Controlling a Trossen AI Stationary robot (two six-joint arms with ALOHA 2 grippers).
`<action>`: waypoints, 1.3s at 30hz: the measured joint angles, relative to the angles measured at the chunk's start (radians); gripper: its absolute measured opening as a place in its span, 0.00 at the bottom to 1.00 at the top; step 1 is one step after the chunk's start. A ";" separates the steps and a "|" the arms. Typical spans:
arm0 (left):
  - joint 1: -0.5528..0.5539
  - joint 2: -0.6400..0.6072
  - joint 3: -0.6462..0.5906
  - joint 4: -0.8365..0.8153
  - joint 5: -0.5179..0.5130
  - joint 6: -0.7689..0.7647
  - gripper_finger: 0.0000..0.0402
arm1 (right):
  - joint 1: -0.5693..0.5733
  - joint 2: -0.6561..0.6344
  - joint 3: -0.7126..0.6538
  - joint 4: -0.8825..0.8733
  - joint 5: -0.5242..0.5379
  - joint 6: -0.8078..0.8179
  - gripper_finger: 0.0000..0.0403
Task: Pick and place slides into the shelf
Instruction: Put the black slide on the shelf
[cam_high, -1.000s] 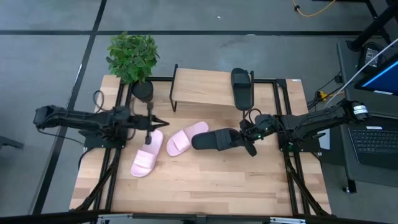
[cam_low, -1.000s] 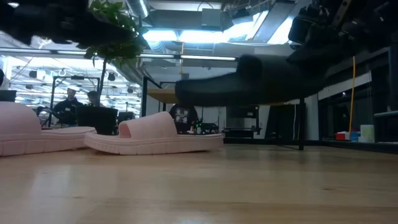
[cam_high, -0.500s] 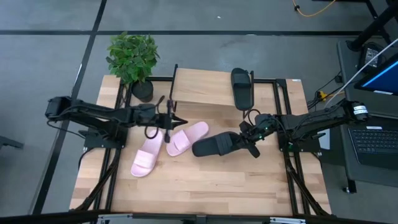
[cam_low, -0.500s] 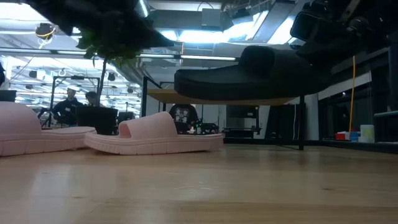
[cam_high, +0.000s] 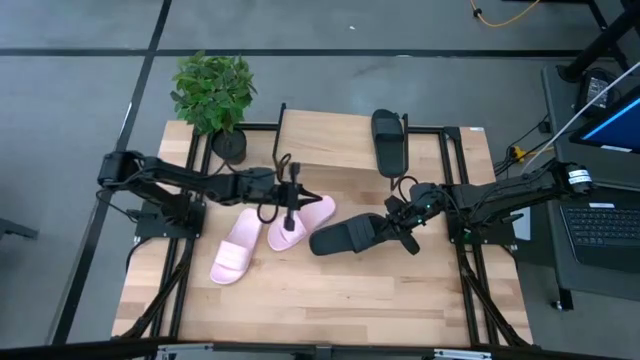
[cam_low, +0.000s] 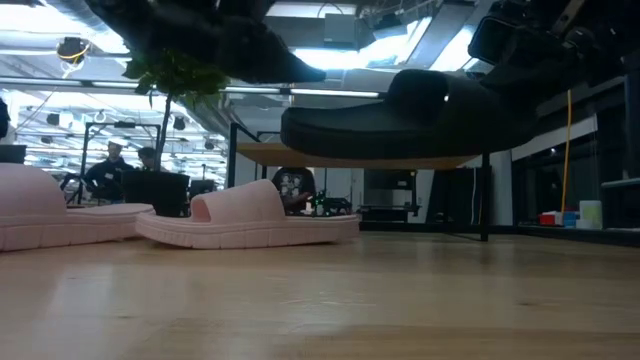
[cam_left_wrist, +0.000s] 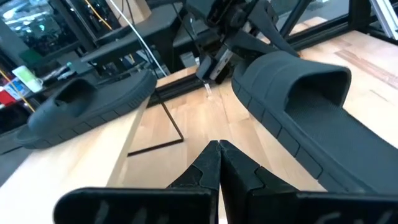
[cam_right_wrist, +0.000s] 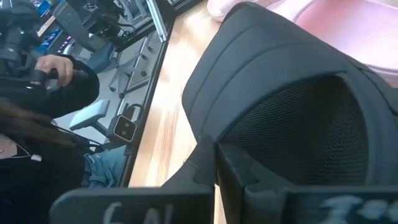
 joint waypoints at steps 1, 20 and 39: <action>0.000 0.007 0.005 -0.001 0.000 0.000 0.00 | 0.000 0.000 0.000 0.000 0.000 0.000 0.01; -0.035 0.015 0.011 0.024 -0.061 0.080 0.00 | 0.000 0.000 0.000 0.001 0.047 0.001 0.01; -0.040 0.015 0.011 0.029 -0.106 0.044 0.25 | 0.000 0.000 0.000 0.020 0.049 0.004 0.01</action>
